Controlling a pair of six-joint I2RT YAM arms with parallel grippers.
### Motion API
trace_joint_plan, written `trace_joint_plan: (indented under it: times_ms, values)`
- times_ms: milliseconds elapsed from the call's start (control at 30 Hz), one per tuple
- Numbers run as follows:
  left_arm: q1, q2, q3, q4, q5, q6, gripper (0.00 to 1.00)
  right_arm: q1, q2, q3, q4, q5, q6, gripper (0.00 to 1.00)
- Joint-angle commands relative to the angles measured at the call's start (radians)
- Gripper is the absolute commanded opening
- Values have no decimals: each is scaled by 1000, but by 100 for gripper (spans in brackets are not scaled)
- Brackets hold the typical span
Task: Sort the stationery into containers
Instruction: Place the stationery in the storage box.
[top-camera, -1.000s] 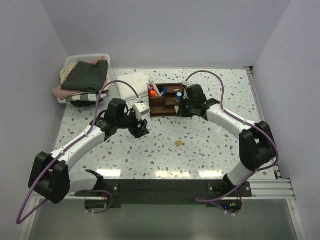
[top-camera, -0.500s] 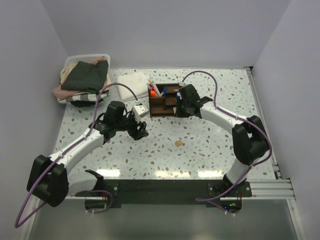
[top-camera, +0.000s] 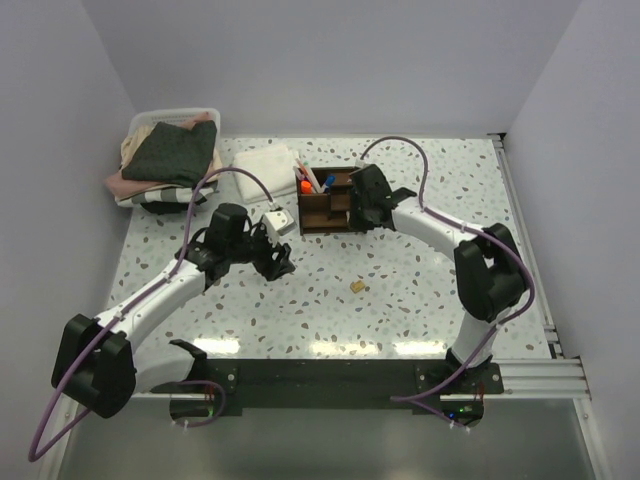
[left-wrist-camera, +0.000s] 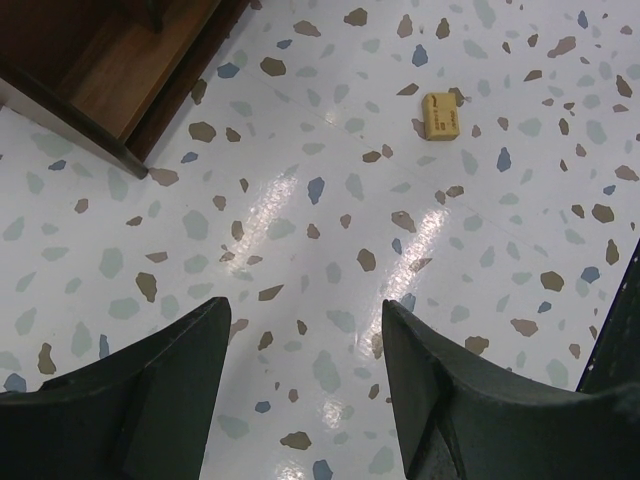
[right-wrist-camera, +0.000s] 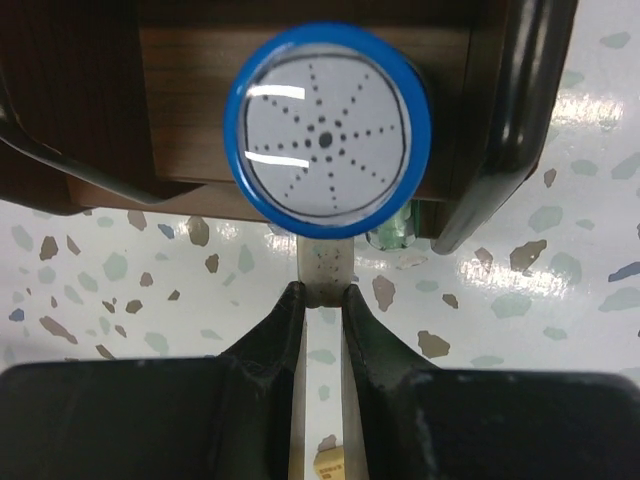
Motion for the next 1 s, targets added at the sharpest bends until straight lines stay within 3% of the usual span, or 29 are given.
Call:
trace_joint_plan:
  times_ms: [0,600,967]
  values:
    - [9,-18,-9,41,0,-14,67,2,29,64,21,70,9,0]
    - [12,-3,-14,62,15,-26,67,16,80,118,35,140,-11,0]
    - [12,10,-2,61,20,-25,67,30,92,125,58,159,-4,18]
